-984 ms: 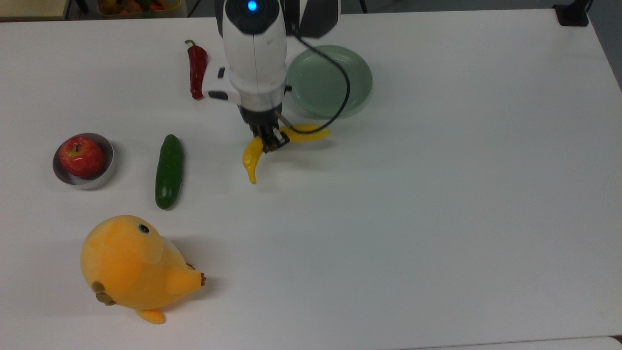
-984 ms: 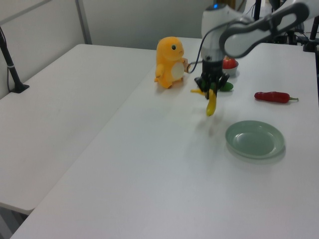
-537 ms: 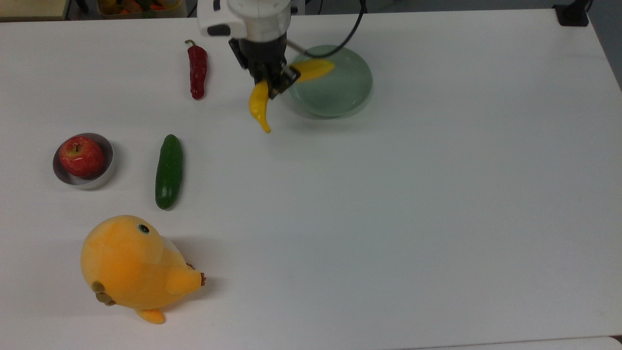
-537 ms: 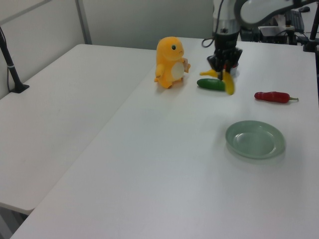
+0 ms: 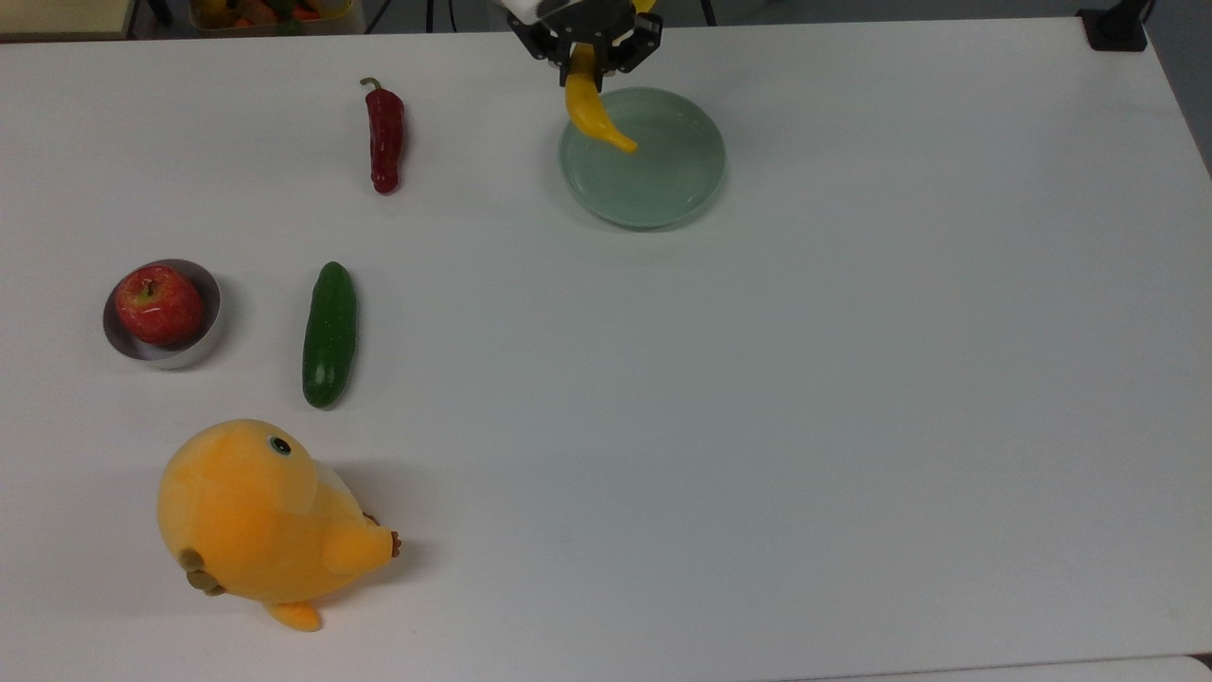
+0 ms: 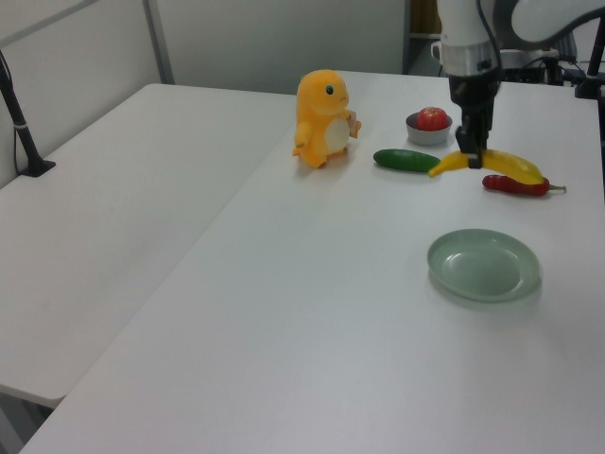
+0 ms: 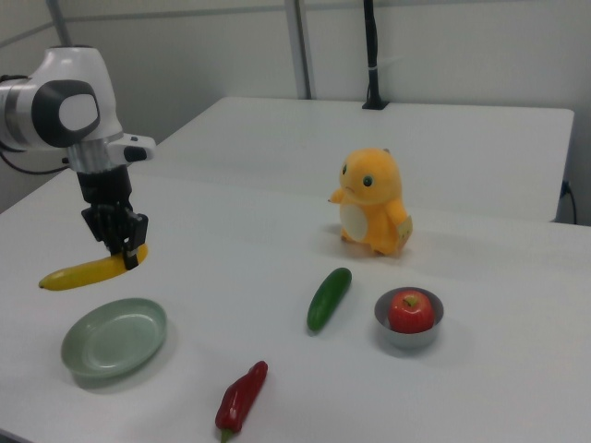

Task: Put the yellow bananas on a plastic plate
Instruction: 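Lower the banana onto the plate and open the gripper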

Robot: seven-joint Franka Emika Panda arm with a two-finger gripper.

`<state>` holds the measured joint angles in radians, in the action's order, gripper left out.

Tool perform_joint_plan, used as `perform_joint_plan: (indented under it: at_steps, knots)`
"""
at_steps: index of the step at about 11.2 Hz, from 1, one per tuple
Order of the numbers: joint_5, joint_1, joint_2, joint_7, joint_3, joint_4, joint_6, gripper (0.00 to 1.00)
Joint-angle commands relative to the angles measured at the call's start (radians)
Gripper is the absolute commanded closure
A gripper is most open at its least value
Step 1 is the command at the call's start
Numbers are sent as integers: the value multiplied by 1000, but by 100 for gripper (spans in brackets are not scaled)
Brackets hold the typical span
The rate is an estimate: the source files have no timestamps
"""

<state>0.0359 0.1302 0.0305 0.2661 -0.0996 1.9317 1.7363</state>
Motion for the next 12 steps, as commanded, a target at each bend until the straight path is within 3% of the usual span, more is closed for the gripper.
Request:
perform_joint_plan:
  at_steps: [1,7,12]
  knots:
    - [-13,3,28,-120,-29,91,15,95]
    - [-13,9,11,-145,-46,292,357,95]
    - [-11,9,-44,-142,-57,345,491,92]
